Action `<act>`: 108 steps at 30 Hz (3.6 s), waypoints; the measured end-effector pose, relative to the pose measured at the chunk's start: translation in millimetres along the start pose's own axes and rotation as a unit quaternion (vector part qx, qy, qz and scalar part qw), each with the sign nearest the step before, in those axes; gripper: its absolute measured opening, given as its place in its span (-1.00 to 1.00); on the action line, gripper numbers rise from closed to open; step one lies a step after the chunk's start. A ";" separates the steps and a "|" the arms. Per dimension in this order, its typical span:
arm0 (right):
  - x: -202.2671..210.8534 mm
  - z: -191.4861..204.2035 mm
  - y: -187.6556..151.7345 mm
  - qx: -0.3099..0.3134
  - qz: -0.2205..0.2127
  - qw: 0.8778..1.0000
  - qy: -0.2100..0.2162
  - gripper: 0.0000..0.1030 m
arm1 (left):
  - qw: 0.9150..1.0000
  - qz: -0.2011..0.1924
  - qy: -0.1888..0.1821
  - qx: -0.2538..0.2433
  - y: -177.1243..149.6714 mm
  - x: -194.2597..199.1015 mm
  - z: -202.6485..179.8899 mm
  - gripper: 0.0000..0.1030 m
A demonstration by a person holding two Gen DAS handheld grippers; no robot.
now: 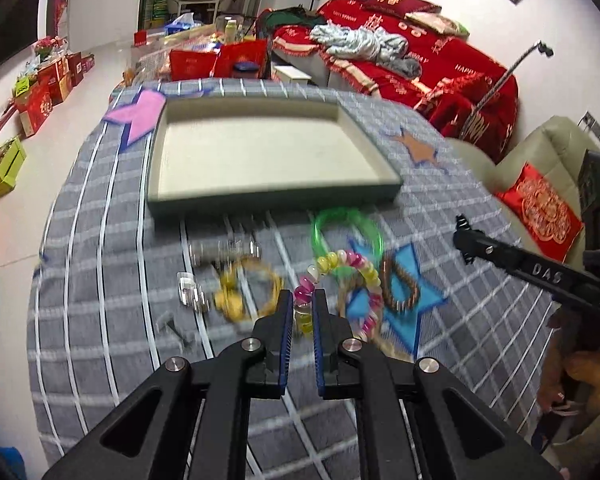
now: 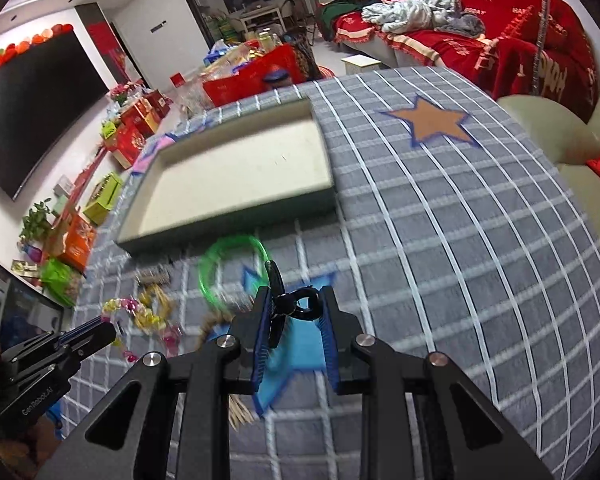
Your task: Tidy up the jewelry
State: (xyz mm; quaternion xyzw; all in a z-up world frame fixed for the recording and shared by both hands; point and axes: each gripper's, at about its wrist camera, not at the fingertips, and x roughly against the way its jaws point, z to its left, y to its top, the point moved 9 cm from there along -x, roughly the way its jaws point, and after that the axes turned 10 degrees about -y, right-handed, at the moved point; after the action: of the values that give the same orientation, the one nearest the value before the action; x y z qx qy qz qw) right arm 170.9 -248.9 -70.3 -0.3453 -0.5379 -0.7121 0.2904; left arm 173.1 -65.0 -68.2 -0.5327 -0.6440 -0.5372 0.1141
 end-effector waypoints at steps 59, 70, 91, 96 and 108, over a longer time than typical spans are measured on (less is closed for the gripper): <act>-61.1 37.1 117.6 0.007 -0.047 0.999 0.012 0.99 | 0.991 -0.049 0.118 -0.047 158.2 -76.2 86.7 1.00; -16.2 47.4 34.0 0.029 0.001 0.998 0.052 1.00 | 0.993 -0.019 0.113 -0.029 63.5 -16.6 81.8 1.00; -31.8 48.9 -98.6 0.124 0.085 0.988 -0.023 0.78 | 0.987 0.026 0.120 0.108 -44.6 -5.1 124.5 1.00; -38.7 48.9 -103.8 0.127 0.092 0.987 -0.030 0.42 | 0.987 0.037 0.124 0.097 -48.4 -10.3 124.6 1.00; -45.9 67.3 -101.1 0.169 0.075 0.981 -0.056 0.01 | 0.985 0.034 0.153 0.067 -35.0 -27.3 121.6 1.00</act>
State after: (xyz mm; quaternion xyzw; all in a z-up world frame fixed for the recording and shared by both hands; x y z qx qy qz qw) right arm 130.8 -156.3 -152.1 -0.3703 -0.6381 -0.5668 0.3667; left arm 207.6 23.6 -156.1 -0.4566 -0.6352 -0.5636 0.2652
